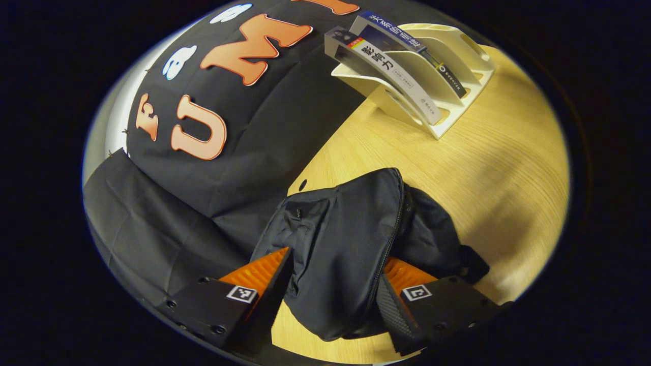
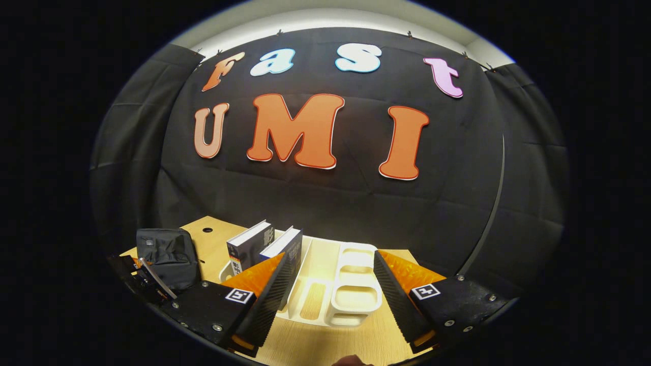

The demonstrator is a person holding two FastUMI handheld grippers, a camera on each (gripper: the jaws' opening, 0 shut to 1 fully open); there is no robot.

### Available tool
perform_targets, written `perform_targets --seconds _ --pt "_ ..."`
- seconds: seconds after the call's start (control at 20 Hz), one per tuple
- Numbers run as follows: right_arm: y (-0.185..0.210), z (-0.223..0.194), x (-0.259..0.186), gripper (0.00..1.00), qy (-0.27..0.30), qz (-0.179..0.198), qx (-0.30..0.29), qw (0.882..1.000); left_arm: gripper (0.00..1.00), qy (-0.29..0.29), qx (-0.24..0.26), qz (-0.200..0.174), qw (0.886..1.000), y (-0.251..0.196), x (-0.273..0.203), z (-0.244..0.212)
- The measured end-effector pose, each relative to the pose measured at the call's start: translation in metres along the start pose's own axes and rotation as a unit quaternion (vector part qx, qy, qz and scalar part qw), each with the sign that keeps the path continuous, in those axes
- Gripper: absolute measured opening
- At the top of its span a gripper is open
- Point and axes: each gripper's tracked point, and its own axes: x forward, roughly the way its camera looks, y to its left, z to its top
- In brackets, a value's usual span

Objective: Open the schoolbag, grab two books from the bookshelf and put them into the schoolbag.

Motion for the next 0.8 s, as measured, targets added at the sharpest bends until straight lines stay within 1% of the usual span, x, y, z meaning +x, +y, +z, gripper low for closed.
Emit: perform_targets --seconds 0.05,0.1,0.15,0.2,0.25,0.3,0.35,0.4,0.45,0.6,0.7,0.8 --pt "0.001 0.002 0.000 0.97 -0.001 0.002 -0.002 1.000 0.70 0.006 -0.002 -0.005 1.000 0.000 0.003 0.000" --pt "0.003 0.003 0.001 0.97 -0.002 0.002 -0.004 1.000 0.68 0.010 -0.009 -0.017 1.000 -0.002 0.003 0.000" --pt "0.005 0.004 0.002 0.97 -0.001 0.005 -0.004 1.000 0.55 0.014 -0.016 -0.027 0.999 -0.002 0.003 0.001" --pt "0.007 0.004 0.003 0.97 0.001 0.007 -0.005 1.000 0.49 0.015 -0.022 -0.038 0.999 -0.001 0.000 0.002" --pt "0.010 0.006 0.005 0.97 0.002 0.009 -0.004 1.000 0.33 0.015 -0.026 -0.046 0.999 0.001 -0.002 0.006" --pt "0.013 0.006 0.008 0.97 0.008 0.012 -0.005 1.000 0.27 0.017 -0.031 -0.061 0.998 0.003 -0.003 0.007" --pt "0.018 0.007 0.009 0.97 0.010 0.017 -0.005 1.000 0.14 0.020 -0.037 -0.080 0.996 0.003 -0.005 0.009" --pt "0.022 0.009 0.011 0.97 0.013 0.018 -0.010 1.000 0.12 0.026 -0.043 -0.107 0.993 0.002 -0.008 0.009" --pt "0.025 0.010 0.013 0.97 0.015 0.015 -0.017 1.000 0.11 0.030 -0.050 -0.126 0.990 0.004 -0.009 0.009" --pt "0.038 0.017 0.018 0.97 0.022 -0.002 -0.025 0.999 0.11 0.030 -0.065 -0.187 0.980 0.010 -0.008 0.010" --pt "0.050 0.019 0.024 0.96 0.036 -0.016 -0.021 0.999 0.11 0.020 -0.061 -0.224 0.973 0.019 -0.010 0.014" --pt "0.062 0.018 0.031 0.97 0.062 -0.024 -0.003 0.998 0.08 0.015 -0.058 -0.262 0.963 0.025 -0.007 0.017"
